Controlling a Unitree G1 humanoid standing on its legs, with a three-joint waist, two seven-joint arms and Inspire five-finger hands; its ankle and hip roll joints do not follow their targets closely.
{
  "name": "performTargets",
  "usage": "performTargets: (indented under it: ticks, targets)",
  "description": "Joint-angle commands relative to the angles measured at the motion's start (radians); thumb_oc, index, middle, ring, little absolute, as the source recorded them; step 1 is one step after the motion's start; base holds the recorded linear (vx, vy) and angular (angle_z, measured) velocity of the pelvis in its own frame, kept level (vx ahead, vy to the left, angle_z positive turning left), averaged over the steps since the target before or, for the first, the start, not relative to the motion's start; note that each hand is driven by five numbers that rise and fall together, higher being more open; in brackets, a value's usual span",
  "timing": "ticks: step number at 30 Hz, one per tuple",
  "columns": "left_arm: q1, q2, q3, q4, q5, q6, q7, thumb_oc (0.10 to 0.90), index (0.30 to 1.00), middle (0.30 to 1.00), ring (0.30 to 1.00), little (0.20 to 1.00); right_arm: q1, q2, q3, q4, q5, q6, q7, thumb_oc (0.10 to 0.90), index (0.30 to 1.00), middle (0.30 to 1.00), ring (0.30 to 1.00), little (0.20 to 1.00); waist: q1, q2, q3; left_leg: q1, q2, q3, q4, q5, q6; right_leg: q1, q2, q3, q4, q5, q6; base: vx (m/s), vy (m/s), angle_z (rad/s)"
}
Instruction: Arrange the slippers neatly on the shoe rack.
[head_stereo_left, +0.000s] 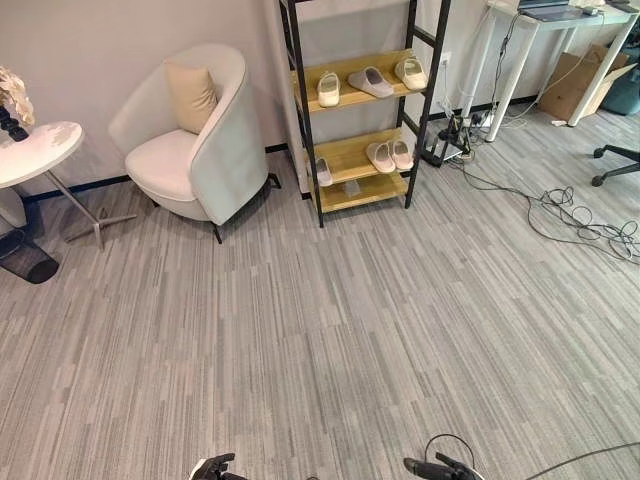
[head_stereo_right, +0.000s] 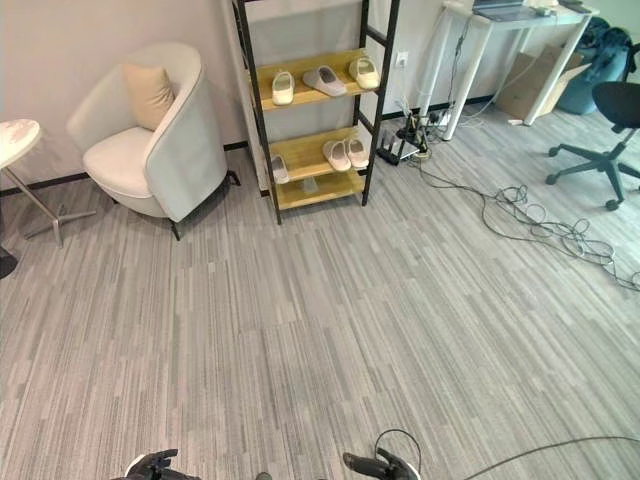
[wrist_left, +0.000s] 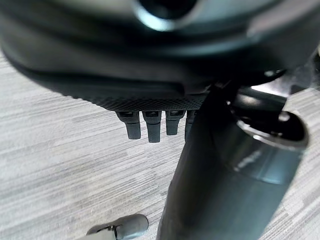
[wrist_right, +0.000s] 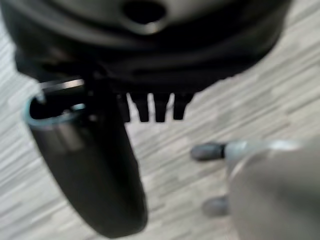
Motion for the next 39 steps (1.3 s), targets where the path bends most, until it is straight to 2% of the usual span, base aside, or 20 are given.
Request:
performTargets:
  ticks: [1, 7, 14, 17, 18, 20, 21, 22, 23, 25, 26, 28, 30, 32, 33, 34, 36, 37, 38, 39]
  targets:
    - [-0.046, 0.032, 0.014, 0.029, -0.018, -0.025, 0.016, 0.8, 0.9, 0.9, 0.9, 0.9, 0.01, -0.024, -0.022, 0.022, -0.004, -0.014, -0.012, 0.8, 0.9, 0.9, 0.9, 0.9, 0.002, -0.041, -0.035, 0.013, 0.034, -0.003, 0.001, -0.074, -0.044, 0.015, -0.088, 0.021, 0.004, -0.045, 0.14, 0.0, 0.0, 0.0]
    - [-0.073, -0.001, -0.01, 0.041, -0.025, -0.01, 0.011, 0.8, 0.9, 0.9, 0.9, 0.9, 0.0, 0.005, 0.018, 0.025, -0.02, 0.003, 0.007, 0.8, 0.9, 0.9, 0.9, 0.9, -0.006, -0.04, -0.033, 0.016, 0.032, 0.008, 0.001, -0.072, -0.047, 0.017, -0.089, 0.023, 0.004, -0.047, 0.139, 0.01, -0.027, -0.01]
    - [-0.157, -0.065, -0.224, 0.009, 0.157, -0.003, 0.011, 0.8, 0.9, 0.9, 0.9, 0.9, -0.074, 0.043, 0.111, -0.061, 0.005, 0.007, 0.034, 0.8, 0.9, 0.9, 0.9, 0.9, -0.057, -0.024, 0.01, 0.002, 0.061, 0.05, 0.001, -0.064, -0.057, -0.048, -0.072, 0.06, 0.072, -0.045, 0.11, -0.04, -0.119, -0.2]
    - [-0.175, -0.067, -0.243, -0.003, 0.17, -0.002, 0.005, 0.8, 0.9, 0.9, 0.9, 0.9, -0.075, 0.048, 0.132, -0.052, -0.005, 0.013, 0.045, 0.8, 0.9, 0.9, 0.9, 0.9, -0.068, -0.018, 0.012, 0.009, 0.074, 0.065, 0.001, -0.061, -0.066, -0.057, -0.063, 0.07, 0.086, -0.057, 0.103, 0.03, -0.13, -0.32]
    - [-0.18, -0.061, -0.246, -0.021, 0.175, -0.007, 0.006, 0.8, 0.9, 0.9, 0.9, 0.9, -0.061, 0.045, 0.143, -0.025, -0.043, 0.023, 0.05, 0.8, 0.9, 0.9, 0.9, 0.9, -0.078, -0.016, 0.013, 0.03, 0.098, 0.085, 0.006, -0.06, -0.082, -0.061, -0.05, 0.085, 0.109, -0.073, 0.095, 0.11, -0.234, -0.28]
    - [-0.186, -0.05, -0.257, -0.039, 0.173, -0.01, 0.004, 0.8, 0.9, 0.9, 0.9, 0.9, -0.054, 0.026, 0.141, 0.007, -0.078, 0.038, 0.057, 0.8, 0.9, 0.9, 0.9, 0.9, -0.087, -0.03, 0.031, 0.001, 0.129, 0.114, 0.158, -0.099, -0.1, -0.056, -0.036, 0.116, 0.135, -0.094, 0.078, 0.11, -0.269, -0.36]
    - [-0.186, -0.05, -0.257, -0.039, 0.172, -0.01, 0.004, 0.8, 0.9, 0.9, 0.9, 0.9, -0.055, 0.026, 0.141, 0.007, -0.078, 0.037, 0.057, 0.8, 0.9, 0.9, 0.9, 0.9, -0.086, -0.029, 0.031, -0.003, 0.13, 0.114, 0.165, -0.104, -0.101, -0.057, -0.035, 0.117, 0.136, -0.094, 0.077, 0.07, -0.325, -0.55]
    - [-0.203, -0.043, -0.278, -0.072, 0.173, -0.01, 0.006, 0.8, 0.9, 0.9, 0.9, 0.9, -0.052, 0.008, 0.138, 0.026, -0.088, 0.05, 0.063, 0.8, 0.9, 0.9, 0.9, 0.9, -0.069, -0.047, 0.069, -0.11, 0.158, 0.099, 0.381, -0.054, -0.106, -0.036, -0.035, 0.121, 0.146, -0.102, 0.061, 0.07, -0.323, -0.36]
    - [-0.213, -0.042, -0.292, -0.088, 0.173, -0.011, 0.016, 0.8, 0.9, 0.9, 0.9, 0.9, -0.051, 0.006, 0.145, 0.027, -0.094, 0.052, 0.06, 0.8, 0.9, 0.9, 0.9, 0.9, -0.058, -0.059, 0.091, -0.162, 0.147, 0.077, 0.484, -0.033, -0.093, -0.026, -0.039, 0.124, 0.154, -0.106, 0.052, 0.12, -0.389, -0.21]
    - [-0.214, -0.045, -0.32, -0.113, 0.181, -0.02, 0.019, 0.8, 0.9, 0.9, 0.9, 0.9, -0.043, 0.004, 0.156, 0.027, -0.105, 0.052, 0.062, 0.8, 0.9, 0.9, 0.9, 0.9, -0.04, -0.07, 0.112, -0.264, 0.106, 0.062, 0.549, -0.053, -0.065, -0.01, -0.045, 0.133, 0.161, -0.129, 0.048, 0.22, -0.156, -0.09]
    - [-0.193, -0.044, -0.317, -0.114, 0.187, -0.023, 0.021, 0.8, 0.9, 0.9, 0.9, 0.9, -0.039, -0.003, 0.148, 0.027, -0.093, 0.049, 0.067, 0.8, 0.9, 0.9, 0.9, 0.9, -0.014, -0.067, 0.108, -0.336, 0.073, 0.082, 0.479, -0.075, -0.048, 0.03, -0.04, 0.146, 0.135, -0.147, 0.05, 0.4, -0.025, -0.21]
    - [-0.177, -0.046, -0.313, -0.103, 0.195, -0.023, 0.024, 0.8, 0.9, 0.9, 0.9, 0.9, -0.037, -0.002, 0.146, 0.02, -0.089, 0.046, 0.07, 0.8, 0.9, 0.9, 0.9, 0.9, 0.004, -0.064, 0.107, -0.349, 0.065, 0.096, 0.415, -0.052, -0.045, 0.06, -0.038, 0.154, 0.12, -0.156, 0.052, 0.33, 0.026, -0.32]
    - [-0.157, -0.05, -0.303, -0.063, 0.22, -0.016, 0.033, 0.8, 0.9, 0.9, 0.9, 0.9, -0.048, -0.002, 0.158, 0.009, -0.099, 0.038, 0.065, 0.8, 0.9, 0.9, 0.9, 0.9, 0.037, -0.05, 0.101, -0.382, 0.051, 0.119, 0.26, 0.034, -0.054, 0.116, -0.02, 0.168, 0.094, -0.174, 0.056, 0.41, 0.055, -0.25]
    - [-0.138, -0.052, -0.289, -0.015, 0.234, -0.009, 0.03, 0.8, 0.9, 0.9, 0.9, 0.9, -0.068, -0.003, 0.163, -0.001, -0.101, 0.027, 0.054, 0.8, 0.9, 0.9, 0.9, 0.9, 0.065, -0.051, 0.089, -0.423, 0.041, 0.154, 0.126, 0.056, -0.054, 0.164, -0.01, 0.198, 0.078, -0.194, 0.065, 0.42, 0.071, -0.24]
    - [-0.138, -0.052, -0.289, -0.014, 0.235, -0.009, 0.03, 0.8, 0.9, 0.9, 0.9, 0.9, -0.068, -0.002, 0.163, -0.001, -0.101, 0.026, 0.054, 0.8, 0.9, 0.9, 0.9, 0.9, 0.066, -0.056, 0.09, -0.418, 0.036, 0.158, 0.121, 0.057, -0.054, 0.166, -0.015, 0.198, 0.077, -0.196, 0.066, 0.48, 0.139, -0.42]
    - [-0.108, -0.047, -0.258, 0.019, 0.238, -0.002, 0.032, 0.8, 0.9, 0.9, 0.9, 0.9, -0.083, -0.004, 0.152, -0.009, -0.09, 0.022, 0.047, 0.8, 0.9, 0.9, 0.9, 0.9, 0.085, -0.062, 0.077, -0.442, 0.036, 0.209, 0.077, 0.07, -0.049, 0.195, -0.013, 0.226, 0.084, -0.209, 0.071, 0.51, 0.185, -0.41]
    - [-0.074, -0.046, -0.225, 0.043, 0.235, 0.007, 0.033, 0.8, 0.9, 0.9, 0.9, 0.9, -0.092, 0.007, 0.149, -0.015, -0.087, 0.02, 0.046, 0.8, 0.9, 0.9, 0.9, 0.9, 0.098, -0.064, 0.055, -0.419, 0.039, 0.217, 0.053, 0.081, -0.038, 0.206, -0.008, 0.247, 0.095, -0.213, 0.076, 0.54, 0.201, -0.41]
    - [-0.047, -0.027, -0.179, 0.063, 0.219, 0.019, 0.038, 0.8, 0.9, 0.9, 0.9, 0.9, -0.093, 0.021, 0.141, -0.035, -0.089, 0.02, 0.043, 0.8, 0.9, 0.9, 0.9, 0.9, 0.108, -0.08, 0.032, -0.426, 0.033, 0.206, 0.105, 0.124, -0.019, 0.201, -0.02, 0.245, 0.129, -0.2, 0.091, 0.54, 0.202, -0.51]
    - [-0.039, -0.021, -0.169, 0.085, 0.223, 0.025, 0.042, 0.8, 0.9, 0.9, 0.9, 0.9, -0.094, 0.03, 0.141, -0.039, -0.09, 0.018, 0.039, 0.8, 0.9, 0.9, 0.9, 0.9, 0.114, -0.104, 0.023, -0.426, 0.016, 0.201, 0.128, 0.115, -0.007, 0.193, -0.033, 0.238, 0.165, -0.178, 0.11, 0.75, 0.295, -0.67]
    - [-0.033, -0.018, -0.166, 0.109, 0.241, 0.033, 0.04, 0.8, 0.9, 0.9, 0.9, 0.9, -0.097, 0.041, 0.146, -0.042, -0.097, 0.013, 0.042, 0.8, 0.9, 0.9, 0.9, 0.9, 0.124, -0.133, 0.011, -0.43, 0.0, 0.201, 0.167, 0.088, 0.004, 0.183, -0.051, 0.238, 0.222, -0.089, 0.163, 0.5, 0.206, -0.53]
